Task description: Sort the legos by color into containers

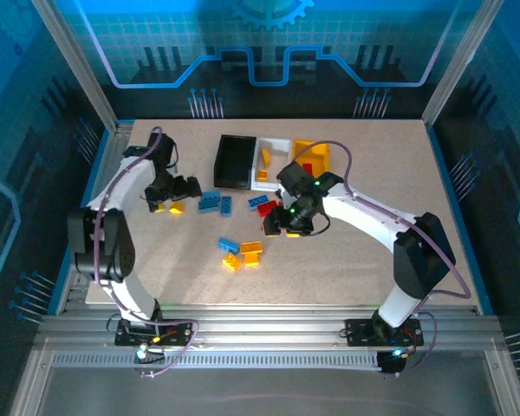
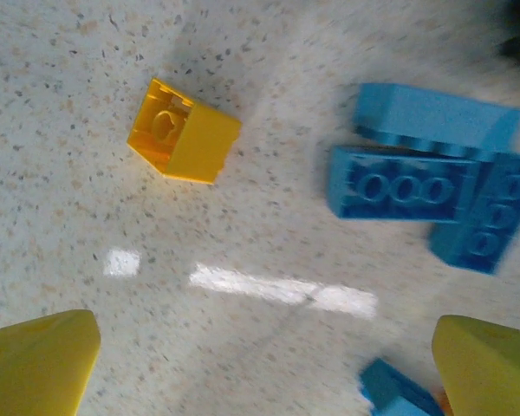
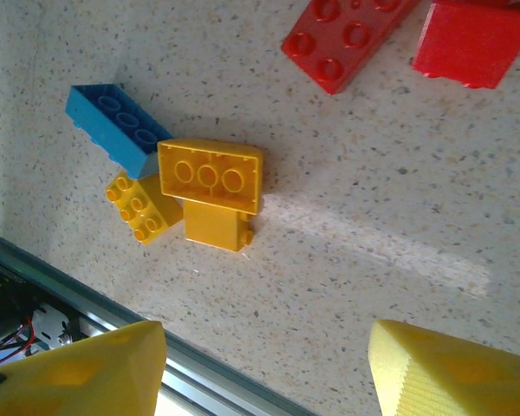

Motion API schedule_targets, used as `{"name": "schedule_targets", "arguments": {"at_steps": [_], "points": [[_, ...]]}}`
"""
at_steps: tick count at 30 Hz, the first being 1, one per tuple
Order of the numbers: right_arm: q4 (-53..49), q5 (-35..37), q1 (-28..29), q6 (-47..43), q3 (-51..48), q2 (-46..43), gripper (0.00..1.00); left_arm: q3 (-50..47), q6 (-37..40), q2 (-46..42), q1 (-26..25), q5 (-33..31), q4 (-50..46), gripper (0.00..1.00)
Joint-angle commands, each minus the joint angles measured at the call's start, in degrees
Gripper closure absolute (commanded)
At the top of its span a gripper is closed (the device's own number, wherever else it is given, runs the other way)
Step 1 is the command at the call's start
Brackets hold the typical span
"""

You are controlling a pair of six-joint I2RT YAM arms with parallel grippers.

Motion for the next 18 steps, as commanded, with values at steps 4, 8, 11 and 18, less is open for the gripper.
{"name": "schedule_targets", "arguments": {"at_steps": [4, 8, 11, 18], "points": [[-1.1, 1.1, 2.3, 2.4, -0.6, -1.6, 0.35, 2.8, 10.6, 5.9, 0.8, -5.2, 1.9, 0.05], [-1.6, 1.3, 2.6, 3.6, -2.5, -2.9, 0.35, 4.8, 12.0, 9.3, 1.1, -6.3, 2.8, 0.07], [-2.4, 1.9, 2.7, 4.2, -2.7, -3.4, 0.35, 6.2, 12.0, 11.8, 1.6, -7.0, 3.2, 0.09], [-4.1, 2.8, 2.7, 4.4, -0.9, -3.0, 0.35, 8.6, 11.2, 15.6, 2.4, -7.1, 3.7, 0.14]]}}
